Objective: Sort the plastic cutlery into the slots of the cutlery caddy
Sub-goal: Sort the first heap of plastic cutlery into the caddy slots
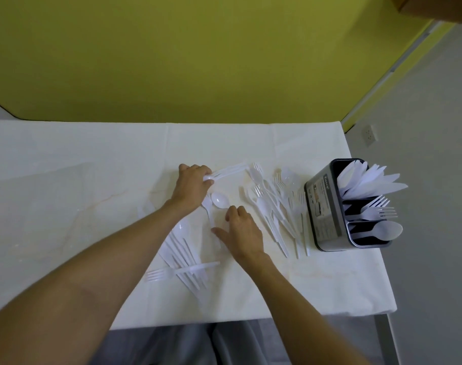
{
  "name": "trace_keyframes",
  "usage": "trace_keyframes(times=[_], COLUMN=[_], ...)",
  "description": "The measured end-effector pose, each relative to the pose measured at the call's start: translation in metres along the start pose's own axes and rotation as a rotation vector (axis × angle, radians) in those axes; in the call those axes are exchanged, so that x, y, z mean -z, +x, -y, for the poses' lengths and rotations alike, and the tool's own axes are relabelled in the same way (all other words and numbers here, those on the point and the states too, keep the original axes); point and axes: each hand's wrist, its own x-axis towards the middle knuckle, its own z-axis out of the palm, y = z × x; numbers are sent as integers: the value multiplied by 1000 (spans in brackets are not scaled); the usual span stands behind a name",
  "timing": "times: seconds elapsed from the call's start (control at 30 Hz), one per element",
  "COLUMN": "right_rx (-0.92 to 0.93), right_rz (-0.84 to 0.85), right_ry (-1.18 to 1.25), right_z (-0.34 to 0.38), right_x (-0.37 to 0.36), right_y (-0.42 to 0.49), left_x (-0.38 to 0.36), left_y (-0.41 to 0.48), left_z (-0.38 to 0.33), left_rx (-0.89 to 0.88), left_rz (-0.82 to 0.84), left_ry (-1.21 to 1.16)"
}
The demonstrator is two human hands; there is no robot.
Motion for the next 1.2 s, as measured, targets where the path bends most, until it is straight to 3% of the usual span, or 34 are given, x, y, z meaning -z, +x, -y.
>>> trace_keyframes(times=[0.37, 0.63, 0.7, 0.8, 0.87, 1.0, 1.2], right_rx=[-244, -294, -188, 63, 157, 158, 170], right_rz=[-90, -288, -348, -323, -259, -102, -136], right_ry=[149, 286, 259, 126, 61, 45, -17], right_z=[-52, -57, -51, -35, -21, -1, 7], right_x=[17, 27, 25, 15, 6, -7, -2], right_y=[-15, -22, -21, -15, -6, 10, 31], left_x=[8, 4, -1, -1, 2, 4, -2], left_y=[3, -12, -26, -67, -101, -157, -147], left_z=[11, 0, 3, 3, 13, 43, 52], left_rx=[-39, -392, -424, -147, -35, -260, -592], left_rz=[157, 340, 257, -56, -124, 177, 182], left_ry=[89, 27, 17, -175, -202, -35, 113])
